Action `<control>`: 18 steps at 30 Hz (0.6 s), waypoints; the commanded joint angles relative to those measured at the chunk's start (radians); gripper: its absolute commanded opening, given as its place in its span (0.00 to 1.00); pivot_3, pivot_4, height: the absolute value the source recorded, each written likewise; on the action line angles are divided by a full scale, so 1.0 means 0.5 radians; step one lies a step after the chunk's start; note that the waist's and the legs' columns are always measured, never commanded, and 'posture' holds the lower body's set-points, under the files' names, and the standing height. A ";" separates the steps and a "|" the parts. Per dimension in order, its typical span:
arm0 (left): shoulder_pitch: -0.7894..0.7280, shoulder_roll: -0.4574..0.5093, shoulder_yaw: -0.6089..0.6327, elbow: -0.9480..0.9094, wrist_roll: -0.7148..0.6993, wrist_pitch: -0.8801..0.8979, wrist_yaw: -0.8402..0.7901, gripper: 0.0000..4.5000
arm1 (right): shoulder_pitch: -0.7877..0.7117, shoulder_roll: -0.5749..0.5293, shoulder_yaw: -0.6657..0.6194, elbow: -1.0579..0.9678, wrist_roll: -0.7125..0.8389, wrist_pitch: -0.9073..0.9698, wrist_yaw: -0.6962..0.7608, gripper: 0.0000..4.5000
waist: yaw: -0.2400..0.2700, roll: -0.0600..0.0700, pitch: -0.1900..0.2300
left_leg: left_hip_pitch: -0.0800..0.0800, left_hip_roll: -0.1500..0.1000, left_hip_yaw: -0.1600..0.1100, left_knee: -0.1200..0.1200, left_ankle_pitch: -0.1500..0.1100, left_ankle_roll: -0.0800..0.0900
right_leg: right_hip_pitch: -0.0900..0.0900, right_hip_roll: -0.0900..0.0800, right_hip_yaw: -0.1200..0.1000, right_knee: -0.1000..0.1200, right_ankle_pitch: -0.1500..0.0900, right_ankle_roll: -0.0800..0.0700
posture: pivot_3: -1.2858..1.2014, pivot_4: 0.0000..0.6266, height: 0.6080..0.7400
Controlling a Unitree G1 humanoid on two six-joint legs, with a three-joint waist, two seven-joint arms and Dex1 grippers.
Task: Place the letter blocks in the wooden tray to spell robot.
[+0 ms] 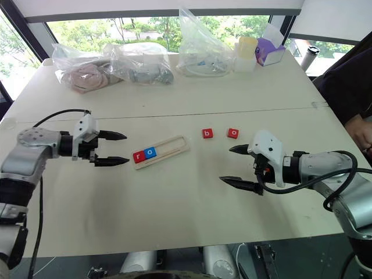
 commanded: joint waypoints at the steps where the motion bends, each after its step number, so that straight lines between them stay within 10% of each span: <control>1: -0.085 -0.091 -0.029 0.083 0.065 -0.088 0.006 1.00 | 0.043 0.032 -0.069 -0.183 0.033 0.047 -0.127 0.99 | 0.003 0.000 0.000 | 0.000 0.000 0.000 0.001 0.000 0.000 | 0.000 0.000 0.000 0.001 0.000 0.000 | 0.52 0.24 1.00; 18: 0.054 -0.225 -0.035 0.200 0.183 -0.260 0.107 1.00 | 0.211 0.154 -0.085 -0.461 0.103 0.138 -0.435 0.99 | 0.005 0.000 0.000 | 0.001 0.000 -0.002 0.005 0.000 0.000 | 0.002 0.000 0.000 0.005 0.001 0.002 | 0.52 0.24 1.00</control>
